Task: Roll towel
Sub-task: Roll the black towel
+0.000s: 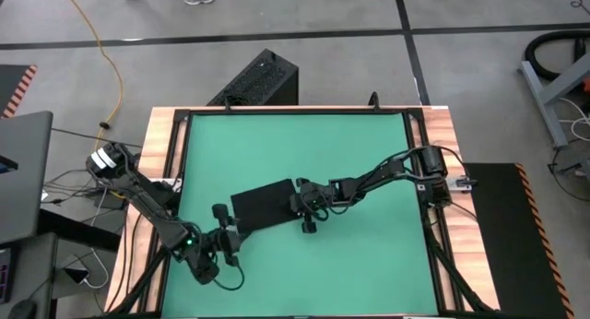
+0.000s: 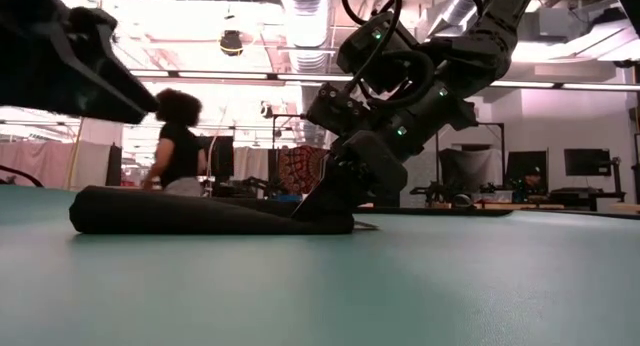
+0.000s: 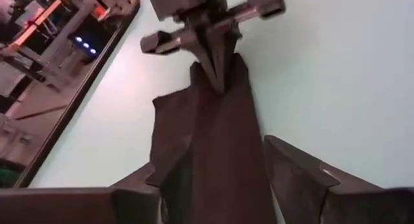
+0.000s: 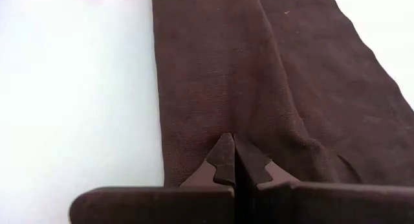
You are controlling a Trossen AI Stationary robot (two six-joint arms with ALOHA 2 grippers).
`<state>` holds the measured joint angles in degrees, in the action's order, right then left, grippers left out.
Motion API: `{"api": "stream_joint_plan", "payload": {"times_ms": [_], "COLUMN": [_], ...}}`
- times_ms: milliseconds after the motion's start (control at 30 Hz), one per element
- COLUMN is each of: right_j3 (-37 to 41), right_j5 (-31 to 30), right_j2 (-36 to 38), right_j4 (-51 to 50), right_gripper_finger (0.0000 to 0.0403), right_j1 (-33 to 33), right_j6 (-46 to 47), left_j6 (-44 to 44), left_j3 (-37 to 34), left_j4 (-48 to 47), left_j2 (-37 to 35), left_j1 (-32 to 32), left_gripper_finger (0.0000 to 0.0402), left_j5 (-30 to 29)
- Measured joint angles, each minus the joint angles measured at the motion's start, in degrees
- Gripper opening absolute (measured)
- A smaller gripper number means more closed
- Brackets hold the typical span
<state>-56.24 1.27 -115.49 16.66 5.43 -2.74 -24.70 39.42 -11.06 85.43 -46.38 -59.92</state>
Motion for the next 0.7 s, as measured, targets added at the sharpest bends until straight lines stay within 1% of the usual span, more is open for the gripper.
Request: {"api": "stream_joint_plan", "payload": {"times_ms": [100,133,200,300,367,467,533,633,700], "right_j3": [0.01,0.01,0.01,0.03,0.05,0.05,0.05,0.05,0.05], "right_j5": [0.1,0.13,0.2,0.23,0.25,0.25,0.25,0.24,0.25], "right_j2": [0.1,0.1,0.1,0.1,0.1,0.1,0.1,0.1,0.1], "right_j4": [0.01,0.01,0.01,0.07,0.1,0.1,0.1,0.1,0.1], "right_gripper_finger": [0.0011,0.0011,0.0011,0.0011,0.0011,0.0011,0.0011,0.0011,0.0011], "right_j1": [0.0,0.0,0.0,0.0,0.0,0.02,0.02,0.02,0.02], "right_j6": [0.2,0.2,0.22,0.24,0.38,1.11,1.25,1.22,1.23], "left_j6": [-5.82,-7.98,-10.23,-15.56,-16.68,-16.87,-13.07,-6.2,-3.59], "left_j3": [-0.17,-0.21,-0.18,-0.19,-0.19,-0.18,-0.19,-0.19,-0.19], "left_j4": [-3.24,-3.71,-3.35,-3.47,-3.57,-3.77,-5.29,-5.74,-5.47], "left_j2": [-0.05,0.0,-0.02,-0.02,-0.02,-0.02,-0.02,-0.02,-0.02], "left_j1": [-0.51,-0.42,-0.09,0.25,0.65,1.3,1.66,2.08,2.13], "left_gripper_finger": [0.0167,0.0164,0.016,0.0158,0.0158,0.0158,0.0158,0.0159,0.0165], "left_j5": [-0.53,0.24,2.63,2.57,3.29,7.05,10.66,17.95,19.19]}}
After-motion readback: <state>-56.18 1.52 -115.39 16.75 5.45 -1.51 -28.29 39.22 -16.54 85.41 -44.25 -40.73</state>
